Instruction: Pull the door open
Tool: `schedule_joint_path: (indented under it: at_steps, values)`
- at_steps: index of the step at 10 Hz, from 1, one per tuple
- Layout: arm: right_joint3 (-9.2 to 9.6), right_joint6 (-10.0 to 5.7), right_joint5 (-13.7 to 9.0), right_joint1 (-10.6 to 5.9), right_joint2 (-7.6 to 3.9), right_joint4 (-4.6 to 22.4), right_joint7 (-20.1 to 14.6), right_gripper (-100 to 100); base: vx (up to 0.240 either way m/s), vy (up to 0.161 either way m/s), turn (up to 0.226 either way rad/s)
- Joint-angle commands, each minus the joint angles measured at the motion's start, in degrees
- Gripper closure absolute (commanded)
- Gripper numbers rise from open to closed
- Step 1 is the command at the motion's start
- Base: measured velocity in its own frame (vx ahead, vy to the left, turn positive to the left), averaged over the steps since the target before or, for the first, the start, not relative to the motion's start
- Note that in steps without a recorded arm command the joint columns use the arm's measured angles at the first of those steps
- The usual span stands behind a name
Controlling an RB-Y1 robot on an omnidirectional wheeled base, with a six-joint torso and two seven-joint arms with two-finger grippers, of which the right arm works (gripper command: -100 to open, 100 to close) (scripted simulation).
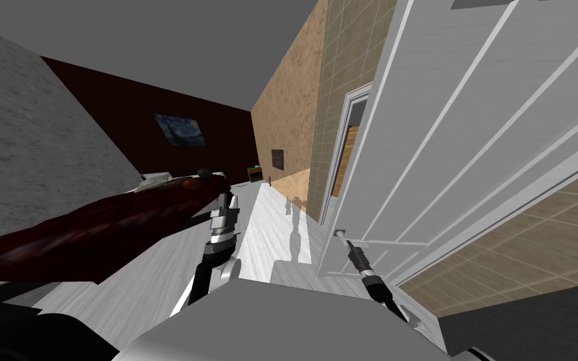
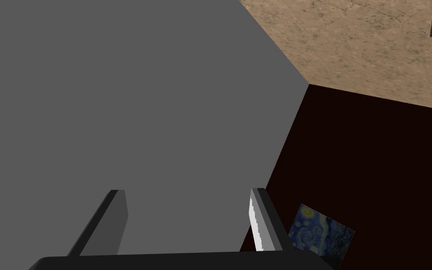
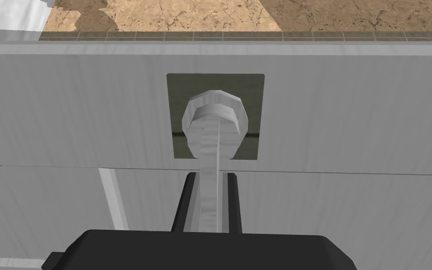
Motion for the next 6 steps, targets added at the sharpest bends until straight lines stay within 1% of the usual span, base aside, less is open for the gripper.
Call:
schedule_joint_path:
  at_steps: [1,3,4,5,6]
  values:
    - [1.4,-1.17,0.63,1.9,-0.74,-1.43,-0.76,100,-0.116,0.002,-0.008]
    - [1.4,-1.17,0.63,1.9,-0.74,-1.4,-0.76,100,-0.076,-0.016,-0.009]
    - [2.58,-2.79,1.15,2.81,-1.68,-1.63,-1.75,100,-0.06,-0.039,0.01]
    - [2.58,-2.79,1.15,2.81,-1.68,-1.55,-1.75,100,-0.07,-0.038,0.01]
    - [2.58,-2.79,1.15,2.81,-1.68,0.23,-1.75,100,-0.037,-0.012,0.015]
